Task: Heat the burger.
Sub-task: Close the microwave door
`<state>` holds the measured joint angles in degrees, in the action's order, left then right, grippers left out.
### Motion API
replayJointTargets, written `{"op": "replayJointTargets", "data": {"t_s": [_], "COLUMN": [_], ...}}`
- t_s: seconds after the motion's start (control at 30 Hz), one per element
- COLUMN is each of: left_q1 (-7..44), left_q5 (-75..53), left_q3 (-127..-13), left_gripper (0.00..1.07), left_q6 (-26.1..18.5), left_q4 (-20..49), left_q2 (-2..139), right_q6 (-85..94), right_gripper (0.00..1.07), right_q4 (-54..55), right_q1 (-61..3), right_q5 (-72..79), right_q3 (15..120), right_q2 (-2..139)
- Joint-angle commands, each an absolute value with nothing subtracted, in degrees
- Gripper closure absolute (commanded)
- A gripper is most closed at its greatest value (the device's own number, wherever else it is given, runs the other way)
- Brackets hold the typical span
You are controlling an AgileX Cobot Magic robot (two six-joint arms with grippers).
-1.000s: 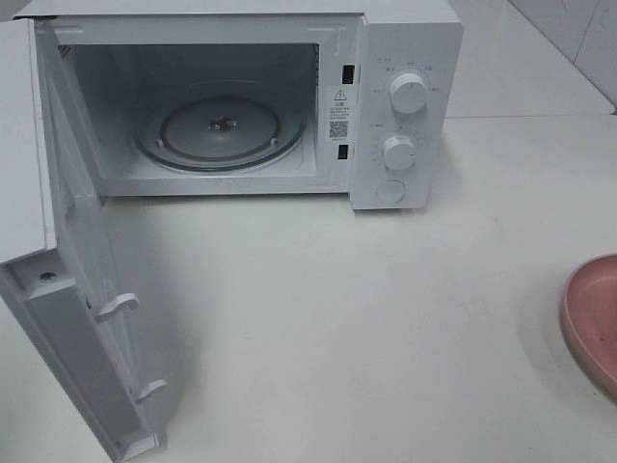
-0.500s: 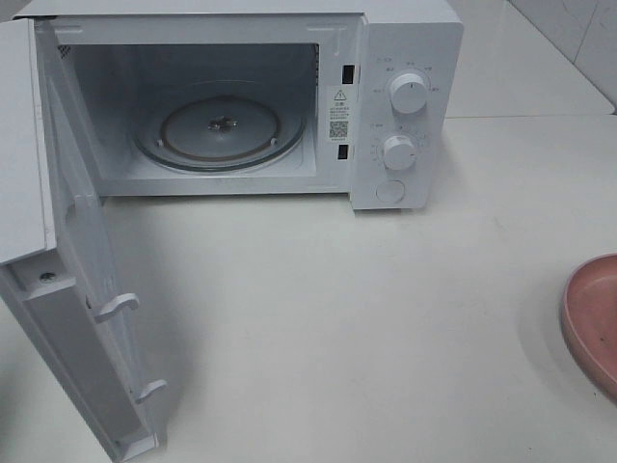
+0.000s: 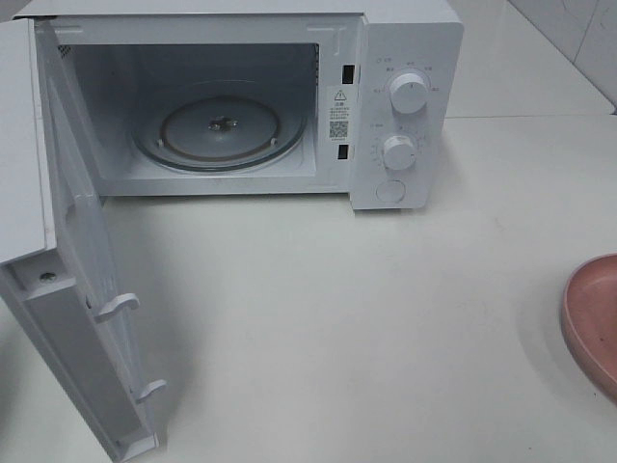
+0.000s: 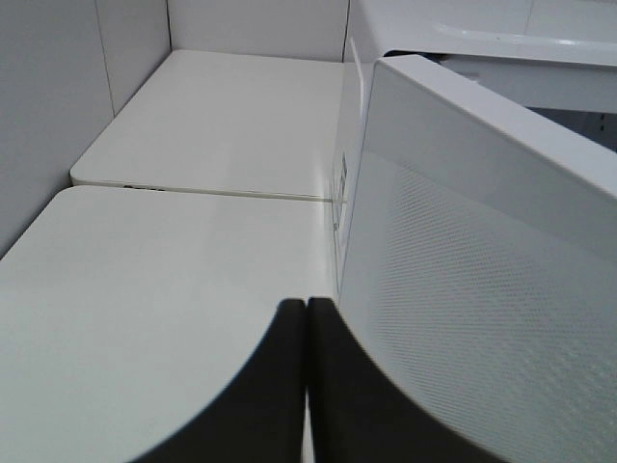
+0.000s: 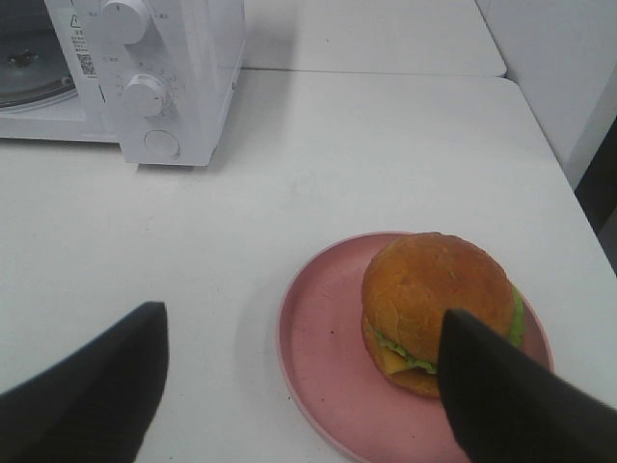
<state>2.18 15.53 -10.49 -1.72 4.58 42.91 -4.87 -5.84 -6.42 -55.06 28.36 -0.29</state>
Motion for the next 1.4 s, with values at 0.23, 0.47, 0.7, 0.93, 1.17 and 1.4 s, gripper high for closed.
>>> {"op": "replayJointTargets", "data": {"t_s": [0.23,0.47,0.7,0.93,1.17,1.4], "left_q1": [2.1,2.1,2.1,6.0,16.7,25.7], "left_q5": [34.9,45.1,55.1,56.4,55.8,55.9], "left_q3": [-8.3,-8.3,-8.3,-10.3,-10.9,-12.2], "left_gripper": [1.07,1.07,1.07,1.07,1.07,1.07], "left_q6": [10.8,15.4,16.3,15.8,9.7,3.2], "left_q4": [-17.4,-29.3,-32.1,-31.6,-14.0,0.7], "left_q2": [54.5,62.7,70.4,75.4,80.1,82.4], "right_q6": [-4.9,-4.9,-4.9,-4.9,-4.9,-4.9], "right_gripper": [0.34,0.34,0.34,0.34,0.34,0.34], "right_q4": [-5.7,-5.7,-5.7,-5.7,-5.7,-5.7], "right_q1": [-6.1,-6.1,-6.1,-6.1,-6.1,-6.1], "right_q5": [-55.1,-55.1,-55.1,-55.1,-55.1,-55.1], "right_q3": [28.3,28.3,28.3,28.3,28.3,28.3], "right_q2": [-1.7,-1.7,-1.7,-1.7,-1.7,-1.7]}}
